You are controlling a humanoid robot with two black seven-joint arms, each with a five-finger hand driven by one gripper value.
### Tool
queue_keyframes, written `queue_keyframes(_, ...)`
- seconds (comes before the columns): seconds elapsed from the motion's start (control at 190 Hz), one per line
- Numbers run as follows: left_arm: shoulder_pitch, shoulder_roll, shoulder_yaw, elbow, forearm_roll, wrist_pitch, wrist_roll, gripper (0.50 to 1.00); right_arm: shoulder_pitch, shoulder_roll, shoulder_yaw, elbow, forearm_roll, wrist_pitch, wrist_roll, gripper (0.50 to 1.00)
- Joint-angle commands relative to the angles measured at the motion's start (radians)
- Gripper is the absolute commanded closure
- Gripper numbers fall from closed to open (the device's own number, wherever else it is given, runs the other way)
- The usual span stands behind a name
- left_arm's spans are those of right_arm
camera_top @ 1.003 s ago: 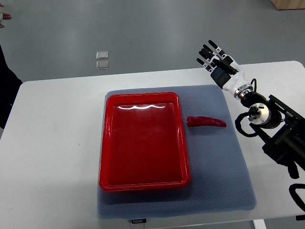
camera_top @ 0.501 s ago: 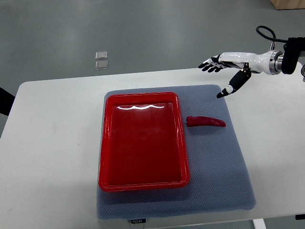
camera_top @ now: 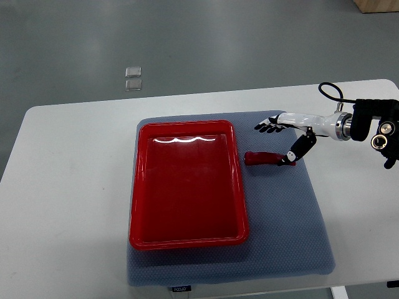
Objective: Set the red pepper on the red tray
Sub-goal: 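Lower the right hand onto the red pepper and close its fingers, then lift the red pepper with the right hand toward the tray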
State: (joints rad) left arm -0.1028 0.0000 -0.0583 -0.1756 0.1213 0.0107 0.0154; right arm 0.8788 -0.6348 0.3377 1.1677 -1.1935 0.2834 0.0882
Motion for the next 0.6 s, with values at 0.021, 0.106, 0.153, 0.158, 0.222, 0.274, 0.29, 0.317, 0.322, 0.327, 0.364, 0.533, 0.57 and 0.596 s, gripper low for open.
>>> queue_keyframes(0.021, 0.000, 0.000, -0.001, -0.001, 0.000, 0.000, 0.000, 0.500, -0.021, 0.040, 0.000, -0.048, -0.021, -0.041, 0.001, 0.589)
queue_keyframes(0.106, 0.000, 0.000, -0.001, 0.001, 0.000, 0.000, 0.000, 0.500, -0.037, 0.064, 0.000, -0.075, -0.046, -0.058, -0.001, 0.589)
queue_keyframes(0.153, 0.000, 0.000, -0.001, 0.001, 0.000, 0.000, 0.000, 0.500, -0.044, 0.069, 0.000, -0.075, -0.057, -0.061, -0.001, 0.591)
queue_keyframes(0.158, 0.000, 0.000, -0.001, 0.001, 0.000, 0.000, 0.000, 0.500, -0.044, 0.069, 0.000, -0.075, -0.057, -0.061, -0.001, 0.591)
queue_keyframes(0.222, 0.000, 0.000, -0.001, 0.001, 0.000, 0.000, 0.000, 0.500, -0.054, 0.073, 0.000, -0.075, -0.061, -0.064, -0.001, 0.593)
queue_keyframes(0.274, 0.000, 0.000, -0.001, 0.001, 0.000, 0.000, 0.000, 0.500, -0.057, 0.084, -0.002, -0.080, -0.063, -0.075, -0.001, 0.595)
queue_keyframes(0.29, 0.000, 0.000, -0.001, 0.001, 0.000, 0.000, 0.000, 0.500, -0.057, 0.087, -0.003, -0.082, -0.064, -0.079, -0.001, 0.595)
queue_keyframes(0.317, 0.000, 0.000, 0.000, 0.001, 0.000, 0.000, 0.000, 0.500, -0.057, 0.089, -0.003, -0.082, -0.064, -0.082, -0.001, 0.595)
queue_keyframes(0.322, 0.000, 0.000, 0.000, 0.001, 0.000, 0.000, 0.000, 0.500, -0.057, 0.089, -0.003, -0.082, -0.064, -0.082, -0.001, 0.595)
queue_keyframes(0.327, 0.000, 0.000, 0.000, 0.001, 0.000, 0.000, 0.000, 0.500, -0.057, 0.089, -0.003, -0.082, -0.064, -0.082, -0.001, 0.595)
queue_keyframes(0.364, 0.000, 0.000, 0.000, 0.001, 0.000, 0.000, 0.000, 0.500, -0.060, 0.090, -0.003, -0.082, -0.075, -0.089, -0.001, 0.597)
queue_keyframes(0.533, 0.002, 0.000, 0.000, 0.001, 0.000, 0.000, 0.000, 0.500, -0.073, 0.112, -0.005, -0.100, -0.097, -0.110, -0.001, 0.611)
queue_keyframes(0.57, 0.000, 0.000, 0.000, 0.001, 0.000, 0.000, 0.000, 0.500, -0.075, 0.113, -0.005, -0.103, -0.101, -0.112, 0.001, 0.619)
queue_keyframes(0.596, 0.000, 0.000, 0.000, 0.001, 0.000, 0.000, 0.000, 0.500, -0.078, 0.113, -0.005, -0.106, -0.107, -0.115, 0.001, 0.630)
